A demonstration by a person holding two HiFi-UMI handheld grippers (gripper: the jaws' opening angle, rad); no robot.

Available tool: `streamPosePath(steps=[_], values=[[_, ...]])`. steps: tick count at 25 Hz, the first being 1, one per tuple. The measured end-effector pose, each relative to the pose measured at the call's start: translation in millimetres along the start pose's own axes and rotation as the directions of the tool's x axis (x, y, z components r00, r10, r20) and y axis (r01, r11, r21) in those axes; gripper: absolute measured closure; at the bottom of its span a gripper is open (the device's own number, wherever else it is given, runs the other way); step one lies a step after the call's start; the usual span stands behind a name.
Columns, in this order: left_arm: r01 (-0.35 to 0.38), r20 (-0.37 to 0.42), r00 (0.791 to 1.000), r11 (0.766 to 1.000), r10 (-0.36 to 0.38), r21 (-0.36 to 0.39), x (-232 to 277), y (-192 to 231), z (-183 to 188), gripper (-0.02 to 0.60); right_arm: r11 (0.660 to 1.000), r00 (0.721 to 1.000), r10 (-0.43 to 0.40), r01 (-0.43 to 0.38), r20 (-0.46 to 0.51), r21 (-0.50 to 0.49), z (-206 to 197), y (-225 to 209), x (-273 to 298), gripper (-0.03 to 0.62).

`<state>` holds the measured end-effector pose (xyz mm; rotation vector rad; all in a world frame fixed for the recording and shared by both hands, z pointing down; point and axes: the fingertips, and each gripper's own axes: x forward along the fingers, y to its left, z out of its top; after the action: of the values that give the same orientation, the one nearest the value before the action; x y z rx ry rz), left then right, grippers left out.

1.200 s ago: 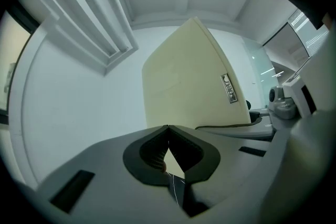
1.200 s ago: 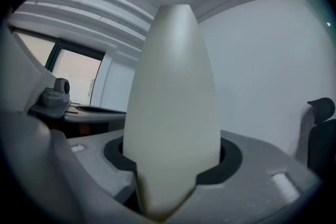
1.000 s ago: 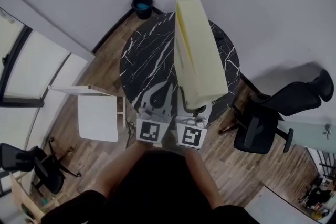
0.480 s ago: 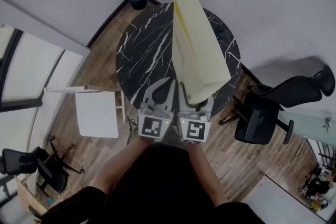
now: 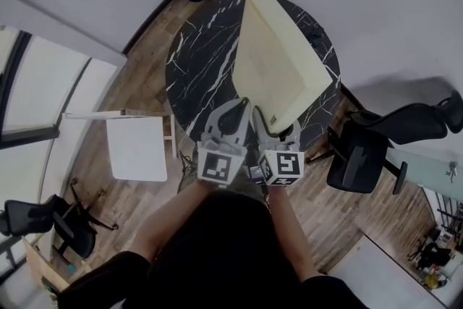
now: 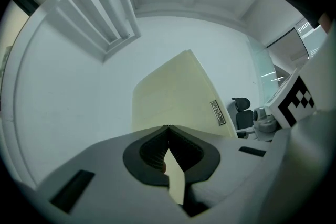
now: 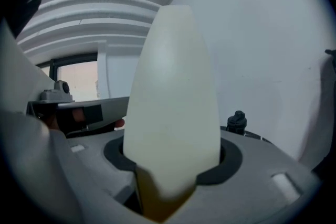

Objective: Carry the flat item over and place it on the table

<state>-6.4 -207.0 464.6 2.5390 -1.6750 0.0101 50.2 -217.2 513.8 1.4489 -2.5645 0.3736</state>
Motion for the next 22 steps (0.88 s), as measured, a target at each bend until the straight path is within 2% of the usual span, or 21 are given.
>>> streamPosePath(steps=[7,13,16,22], values=[[0.009,-0.004,1.000,1.000,-0.009,-0.005,-1,1,-4,0.580,0.994,0.997,0.061,-0.057,-0.043,0.094,-24,3,11,0.324],[0.019,-0.009,1.000,1.000,-0.019,0.008,-3,0,-7,0.580,0.976,0.995,0.068,-0.051,-0.073,0.213,-52,0,22,0.324],[0.016,0.006,1.000,1.000,-0.016,0.010,-3,0,-7,0.580,0.957,0.991,0.101,-0.071,-0.092,0.280,-67,-1,28,0.324],[0.005,-0.020,1.000,1.000,-0.005,0.001,-5,0,-13,0.580,0.906,0.972,0.183,-0.110,-0.145,0.409,-96,2,38,0.322]])
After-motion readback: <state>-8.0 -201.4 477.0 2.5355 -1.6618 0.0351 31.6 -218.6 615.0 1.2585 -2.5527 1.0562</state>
